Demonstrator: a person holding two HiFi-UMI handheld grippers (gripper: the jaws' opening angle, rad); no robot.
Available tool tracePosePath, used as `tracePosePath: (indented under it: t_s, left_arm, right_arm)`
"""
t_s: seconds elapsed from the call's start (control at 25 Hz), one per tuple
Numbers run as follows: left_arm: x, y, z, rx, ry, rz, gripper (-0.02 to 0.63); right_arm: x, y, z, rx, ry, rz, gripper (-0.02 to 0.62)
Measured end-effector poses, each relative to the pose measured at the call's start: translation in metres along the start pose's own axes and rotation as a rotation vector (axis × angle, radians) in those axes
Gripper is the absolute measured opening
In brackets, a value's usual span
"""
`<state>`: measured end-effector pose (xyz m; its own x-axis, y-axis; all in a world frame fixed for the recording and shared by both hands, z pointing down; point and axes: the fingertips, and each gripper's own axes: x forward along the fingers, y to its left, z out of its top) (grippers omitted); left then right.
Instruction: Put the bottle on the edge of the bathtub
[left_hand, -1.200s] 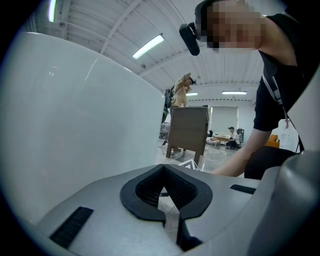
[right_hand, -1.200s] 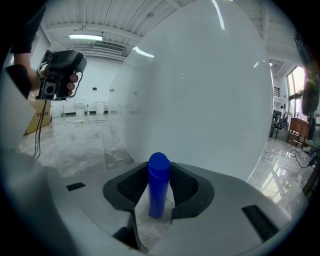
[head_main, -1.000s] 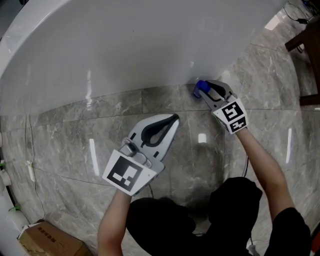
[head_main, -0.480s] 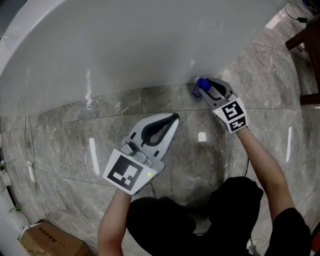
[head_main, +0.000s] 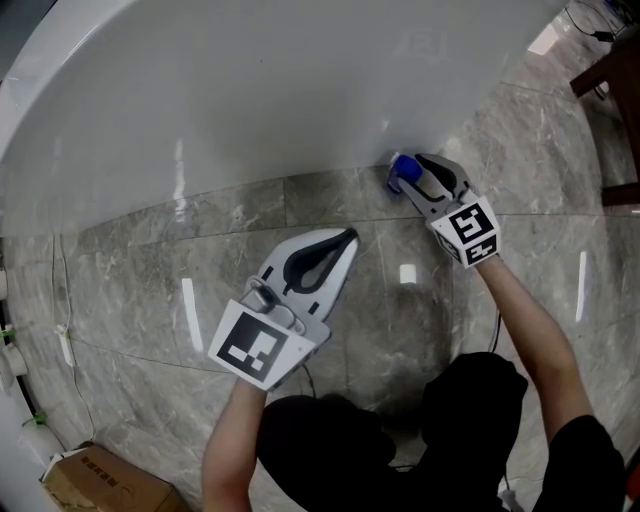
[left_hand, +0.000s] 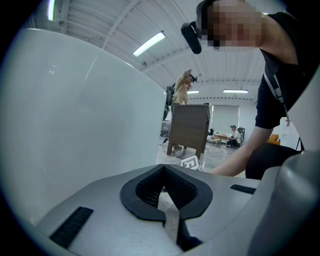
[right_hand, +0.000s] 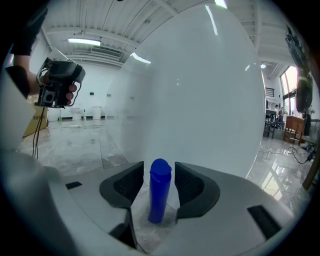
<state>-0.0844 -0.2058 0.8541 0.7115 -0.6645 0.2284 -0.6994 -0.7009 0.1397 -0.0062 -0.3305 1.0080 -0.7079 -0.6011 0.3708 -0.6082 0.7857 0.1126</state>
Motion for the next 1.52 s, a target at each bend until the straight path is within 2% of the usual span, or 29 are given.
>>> tracePosePath:
  t_s: [0.16,0.28,0.48,0.72,0.88,0.96,1.12,1.24,1.4,1.52]
  left_arm:
    - [-0.006,0.001,0.01,-0.023,-0.006,0.022,0.011]
    - [-0.013,-0.006,0.023,0.007,0.023,0.013,0.011]
    - [-0.035,-0.032,0.074,0.028,0.042,0.01,0.011]
    - [-0.077,-0.047,0.183,0.006,0.041,0.04,0.011]
    - [-0.1,-0.072,0.271,-0.017,-0.011,0.073,0.011]
    - [-0.115,-0.086,0.314,-0.035,-0.035,0.09,0.011]
    - [-0.141,-0.119,0.394,-0.009,-0.046,0.115,0.011]
    - [-0.162,-0.141,0.444,-0.061,-0.053,0.122,0.011]
    - [-0.19,-0.161,0.503,-0.124,-0.065,0.163,0.011]
    - [-0.208,-0.178,0.527,-0.162,0.001,0.209,0.011]
  right_arm:
    - [-0.015,0.002,0.024,-0.002,-0.007,0.002,0.178]
    - [-0.035,0.009,0.054,-0.006,-0.008,0.027,0.176]
    - [-0.08,0.028,0.119,-0.021,-0.009,0.079,0.168]
    - [-0.145,0.044,0.245,0.002,-0.002,0.111,0.14]
    - [-0.204,0.053,0.341,-0.075,-0.044,0.159,0.127]
    - [-0.231,0.059,0.39,-0.075,-0.065,0.179,0.123]
    - [-0.285,0.063,0.483,-0.045,-0.102,0.181,0.096]
    - [-0.322,0.069,0.54,-0.05,-0.106,0.181,0.079]
    - [-0.368,0.071,0.608,0.001,-0.128,0.167,0.069]
    - [-0.401,0.073,0.641,0.034,-0.114,0.149,0.064]
